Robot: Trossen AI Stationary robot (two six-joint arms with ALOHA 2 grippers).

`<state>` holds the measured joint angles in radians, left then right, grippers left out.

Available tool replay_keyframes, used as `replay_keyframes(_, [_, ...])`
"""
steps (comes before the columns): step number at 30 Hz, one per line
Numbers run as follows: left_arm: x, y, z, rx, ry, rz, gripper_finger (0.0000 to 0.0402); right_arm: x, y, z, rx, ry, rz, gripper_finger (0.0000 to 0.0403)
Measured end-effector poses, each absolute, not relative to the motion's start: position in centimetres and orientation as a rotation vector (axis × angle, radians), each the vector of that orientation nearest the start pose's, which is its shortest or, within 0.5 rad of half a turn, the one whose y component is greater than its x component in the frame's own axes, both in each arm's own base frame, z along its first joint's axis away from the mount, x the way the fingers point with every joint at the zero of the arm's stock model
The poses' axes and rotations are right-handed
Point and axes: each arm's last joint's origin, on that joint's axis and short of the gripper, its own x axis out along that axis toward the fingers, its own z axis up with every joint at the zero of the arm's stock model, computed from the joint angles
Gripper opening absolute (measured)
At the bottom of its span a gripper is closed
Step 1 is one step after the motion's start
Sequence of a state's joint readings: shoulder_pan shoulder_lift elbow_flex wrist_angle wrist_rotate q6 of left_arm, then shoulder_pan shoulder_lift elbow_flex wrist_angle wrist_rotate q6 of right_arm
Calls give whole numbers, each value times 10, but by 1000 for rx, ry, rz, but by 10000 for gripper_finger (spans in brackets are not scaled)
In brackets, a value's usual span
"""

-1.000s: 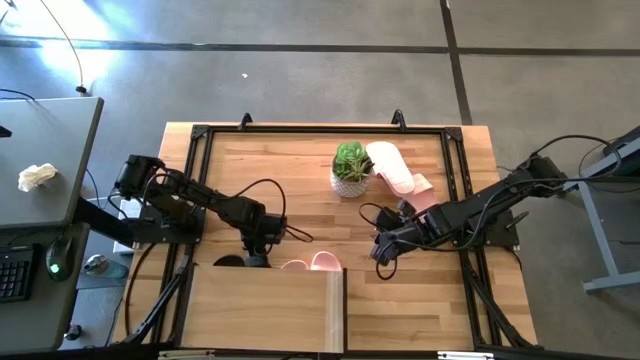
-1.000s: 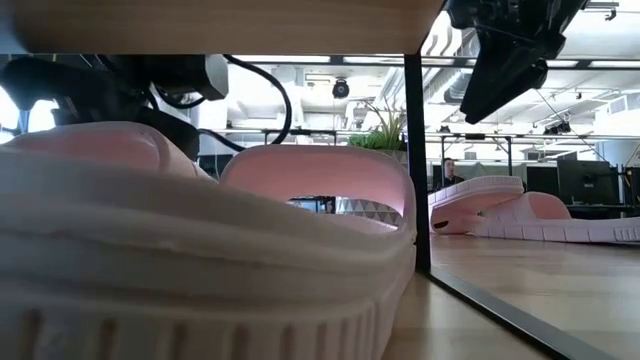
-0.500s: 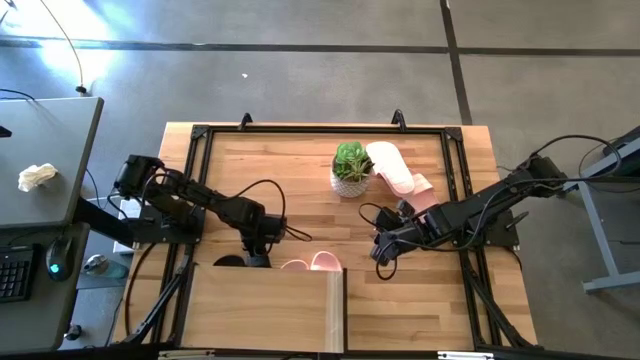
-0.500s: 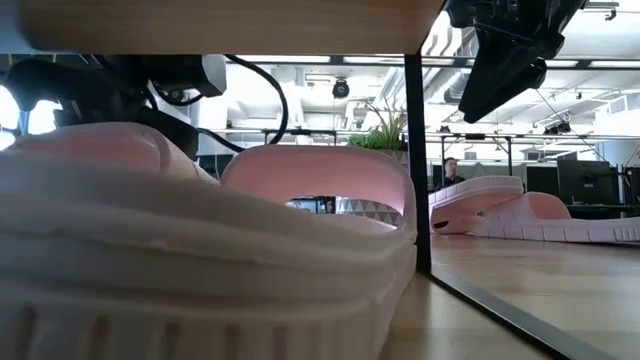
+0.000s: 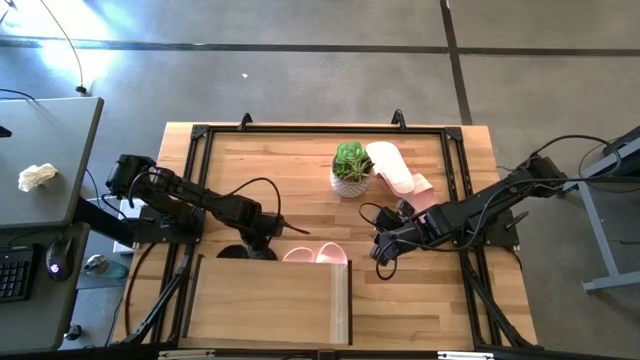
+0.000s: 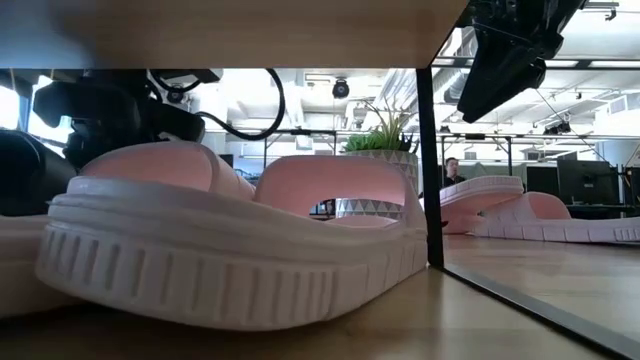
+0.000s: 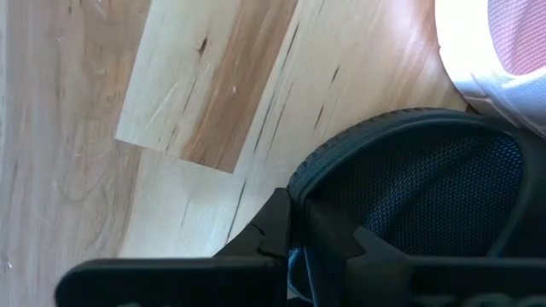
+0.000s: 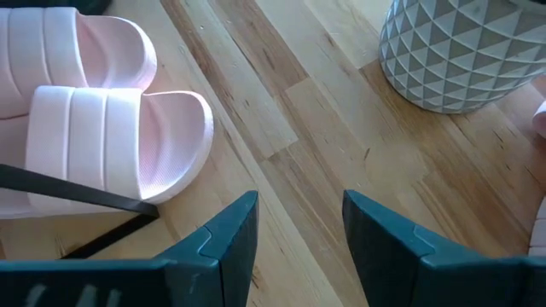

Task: Pick and place slides into the shelf
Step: Adjust the slides under the shelf

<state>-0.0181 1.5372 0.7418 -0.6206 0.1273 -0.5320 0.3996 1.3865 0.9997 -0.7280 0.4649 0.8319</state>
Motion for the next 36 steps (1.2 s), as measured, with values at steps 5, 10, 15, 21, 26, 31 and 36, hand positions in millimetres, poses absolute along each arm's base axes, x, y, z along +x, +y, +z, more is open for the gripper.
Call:
replay_keyframes(5, [240,-8,139,-517,1419,257,43,247,90,242,296,896,-460,161])
replay_keyframes(10, [239,-8,139,-511,1428,255,98,248,91,243,300,889,-455,161])
replay_keyframes(15, [238,-8,139,-499,1433,270,157,248,91,243,299,889,-454,161])
replay_keyframes(21, [237,-6,139,-462,1426,341,208,248,90,243,294,885,-459,161])
replay_keyframes(26, [237,-6,139,-477,1422,378,228,248,91,242,304,903,-435,161])
replay_keyframes(31, [237,-6,139,-474,1422,369,230,248,92,242,298,918,-407,161])
replay_keyframes(36, [235,-6,140,-480,1430,370,230,248,92,242,298,918,-407,161])
